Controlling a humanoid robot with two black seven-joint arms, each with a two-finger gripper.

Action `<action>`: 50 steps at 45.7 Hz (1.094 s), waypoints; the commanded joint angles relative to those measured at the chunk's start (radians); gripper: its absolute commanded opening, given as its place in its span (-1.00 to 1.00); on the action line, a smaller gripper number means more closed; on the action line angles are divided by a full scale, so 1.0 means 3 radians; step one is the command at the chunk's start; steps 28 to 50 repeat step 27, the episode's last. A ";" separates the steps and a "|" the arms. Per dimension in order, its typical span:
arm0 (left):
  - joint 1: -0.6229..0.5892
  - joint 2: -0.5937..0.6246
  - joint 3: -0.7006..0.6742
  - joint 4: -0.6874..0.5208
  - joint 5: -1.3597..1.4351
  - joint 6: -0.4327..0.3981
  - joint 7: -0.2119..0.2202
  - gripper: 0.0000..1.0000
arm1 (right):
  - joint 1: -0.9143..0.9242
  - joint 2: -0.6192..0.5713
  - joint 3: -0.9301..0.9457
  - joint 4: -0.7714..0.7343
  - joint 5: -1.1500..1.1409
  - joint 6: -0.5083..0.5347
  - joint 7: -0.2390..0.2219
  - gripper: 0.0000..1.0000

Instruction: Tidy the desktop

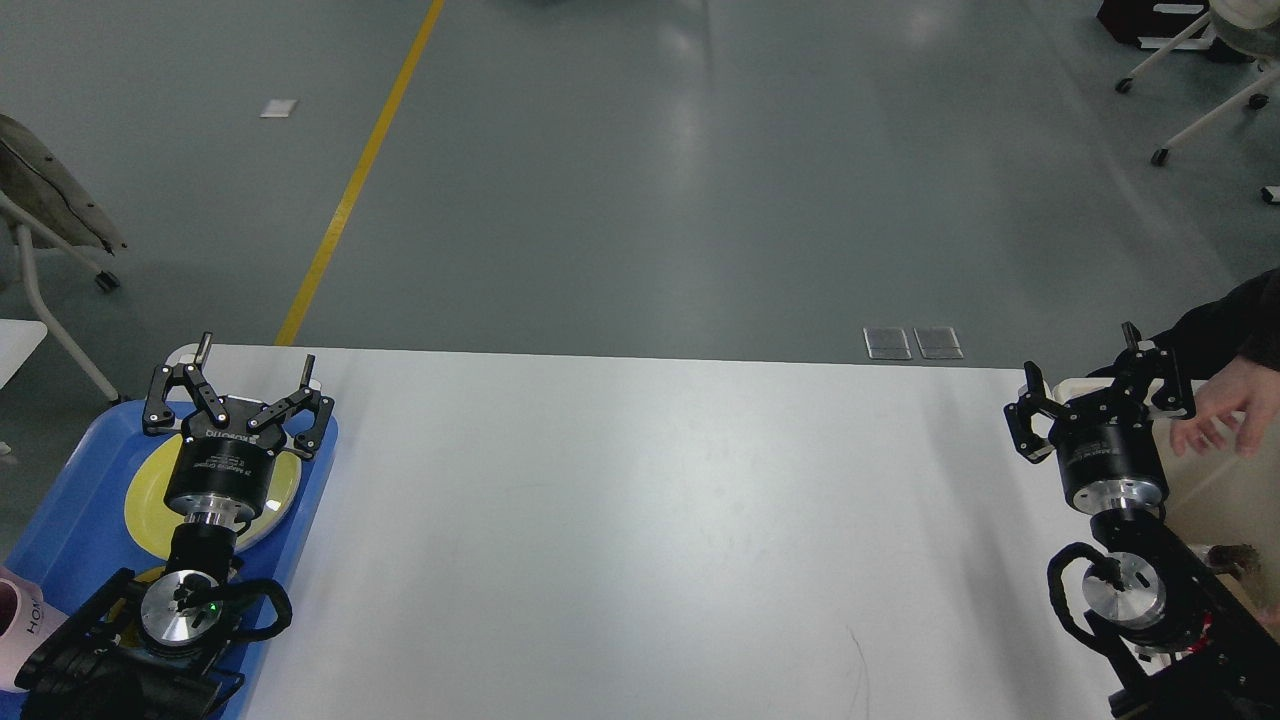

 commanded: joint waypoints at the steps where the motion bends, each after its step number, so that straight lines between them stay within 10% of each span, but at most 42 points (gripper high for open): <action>1: 0.0000 0.0005 0.0000 0.0000 0.0000 0.0000 0.0000 0.93 | -0.0001 0.0023 -0.0004 0.0014 0.0002 0.0038 0.0117 1.00; 50: 0.0000 0.0005 0.0000 0.0000 0.0000 0.0000 0.0000 0.93 | -0.0052 0.0038 -0.0122 -0.0062 0.0002 0.0324 0.0092 1.00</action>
